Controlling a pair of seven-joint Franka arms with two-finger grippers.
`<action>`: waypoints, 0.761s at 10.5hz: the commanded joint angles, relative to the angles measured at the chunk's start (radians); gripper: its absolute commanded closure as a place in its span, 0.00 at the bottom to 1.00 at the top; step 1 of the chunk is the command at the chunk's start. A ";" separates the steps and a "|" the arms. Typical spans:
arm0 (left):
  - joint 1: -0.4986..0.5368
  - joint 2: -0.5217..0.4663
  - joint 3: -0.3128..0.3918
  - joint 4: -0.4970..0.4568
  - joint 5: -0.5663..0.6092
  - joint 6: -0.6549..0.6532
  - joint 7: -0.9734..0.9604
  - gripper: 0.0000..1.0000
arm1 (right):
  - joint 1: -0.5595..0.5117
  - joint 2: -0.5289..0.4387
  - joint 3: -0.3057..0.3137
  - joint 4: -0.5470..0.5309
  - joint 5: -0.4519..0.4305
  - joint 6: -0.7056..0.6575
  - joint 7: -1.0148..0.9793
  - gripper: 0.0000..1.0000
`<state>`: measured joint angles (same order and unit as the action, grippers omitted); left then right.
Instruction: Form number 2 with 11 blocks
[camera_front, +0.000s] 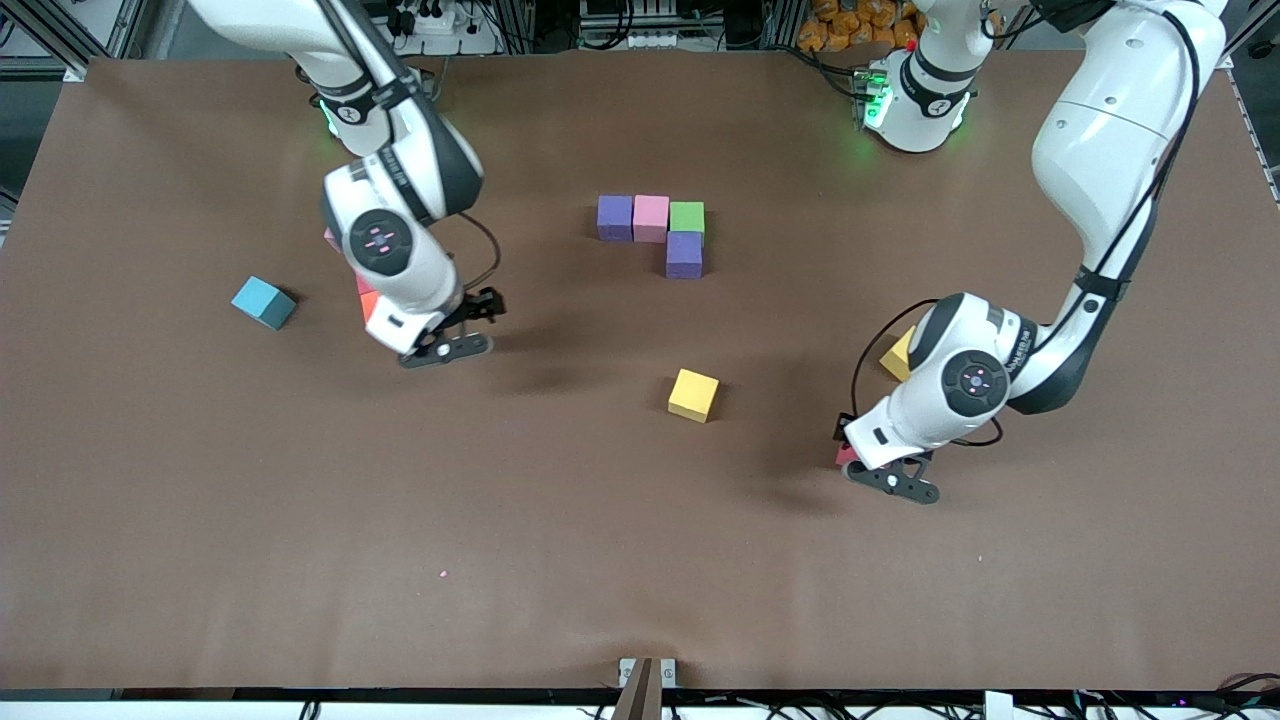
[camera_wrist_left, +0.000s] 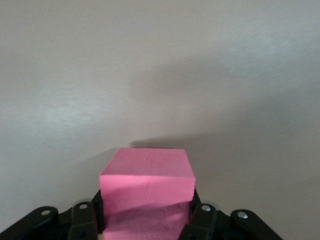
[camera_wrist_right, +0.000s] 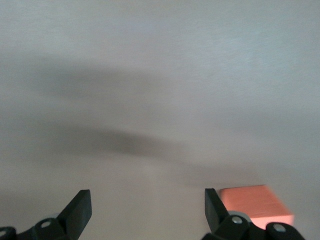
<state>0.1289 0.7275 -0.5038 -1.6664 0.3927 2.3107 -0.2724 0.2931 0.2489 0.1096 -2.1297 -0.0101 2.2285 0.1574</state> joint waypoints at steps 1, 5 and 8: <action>-0.032 -0.025 -0.034 -0.006 0.014 -0.034 -0.179 0.43 | -0.142 -0.063 0.022 -0.096 -0.011 0.058 -0.154 0.00; -0.142 -0.049 -0.044 -0.009 0.015 -0.143 -0.440 0.45 | -0.206 -0.048 0.022 -0.136 -0.013 0.072 -0.251 0.00; -0.183 -0.072 -0.088 -0.016 0.015 -0.183 -0.598 0.45 | -0.207 -0.046 0.021 -0.267 -0.016 0.238 -0.288 0.00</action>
<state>-0.0520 0.6863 -0.5679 -1.6649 0.3927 2.1535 -0.8000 0.1107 0.2309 0.1114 -2.3084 -0.0103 2.3920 -0.1089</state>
